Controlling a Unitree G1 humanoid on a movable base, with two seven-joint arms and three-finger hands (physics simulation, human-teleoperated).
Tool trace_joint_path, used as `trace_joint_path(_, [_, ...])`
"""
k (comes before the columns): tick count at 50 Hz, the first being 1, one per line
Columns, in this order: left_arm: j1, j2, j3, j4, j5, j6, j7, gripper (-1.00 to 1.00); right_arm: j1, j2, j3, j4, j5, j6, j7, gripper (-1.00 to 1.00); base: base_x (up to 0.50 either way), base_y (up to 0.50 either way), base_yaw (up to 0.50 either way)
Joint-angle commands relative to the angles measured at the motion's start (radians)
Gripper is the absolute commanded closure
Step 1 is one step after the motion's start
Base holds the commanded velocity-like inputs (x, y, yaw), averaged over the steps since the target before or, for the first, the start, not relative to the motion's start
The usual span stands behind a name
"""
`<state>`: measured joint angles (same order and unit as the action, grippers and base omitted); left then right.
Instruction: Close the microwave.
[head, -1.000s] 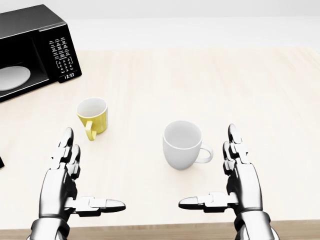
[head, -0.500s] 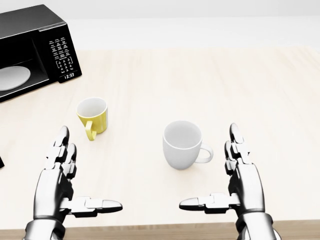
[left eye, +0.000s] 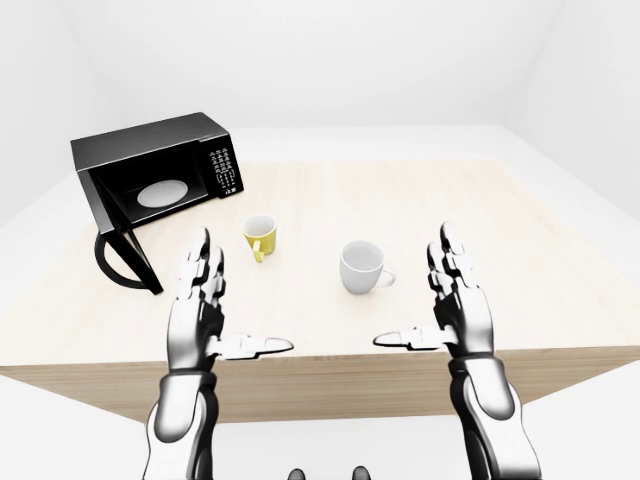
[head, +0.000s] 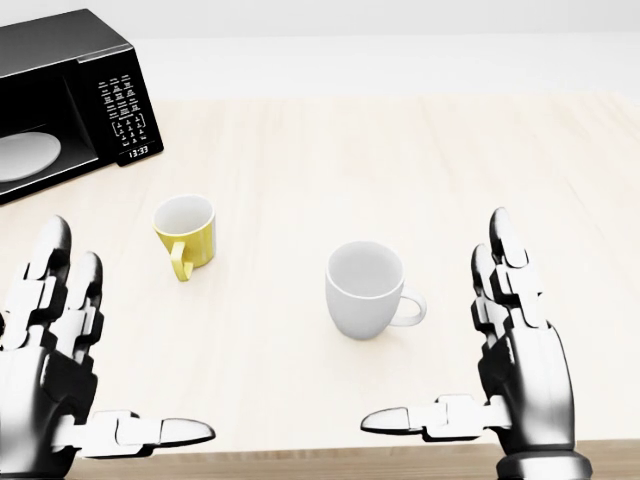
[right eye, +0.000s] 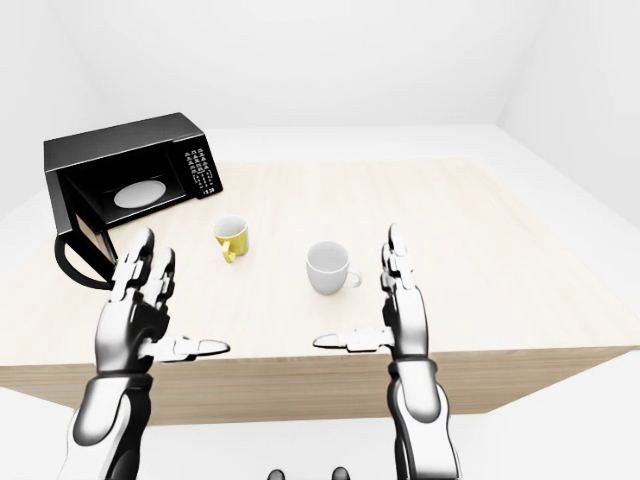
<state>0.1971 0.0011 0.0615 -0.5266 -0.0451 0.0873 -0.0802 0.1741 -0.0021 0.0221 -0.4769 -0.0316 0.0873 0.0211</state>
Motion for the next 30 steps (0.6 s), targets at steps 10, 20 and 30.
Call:
trace_joint_path(10, [0.128, -0.029, 0.022, -0.271, -0.045, 0.000, -0.054, -1.00, 0.093, -0.002, 0.037, -0.244, -0.004, 0.000, -0.016, -1.00, 0.00, 0.00, 0.00])
trace_joint_path(20, [0.147, -0.039, 0.040, -0.319, -0.064, 0.000, -0.072, -1.00, 0.129, -0.006, 0.061, -0.320, -0.020, 0.000, -0.027, -1.00, 0.00, 0.00, 0.00])
trace_joint_path(30, [0.153, -0.045, 0.039, -0.323, -0.060, 0.000, -0.079, -1.00, 0.141, -0.014, 0.072, -0.337, -0.023, 0.000, -0.032, -1.00, 0.00, 0.00, 0.00])
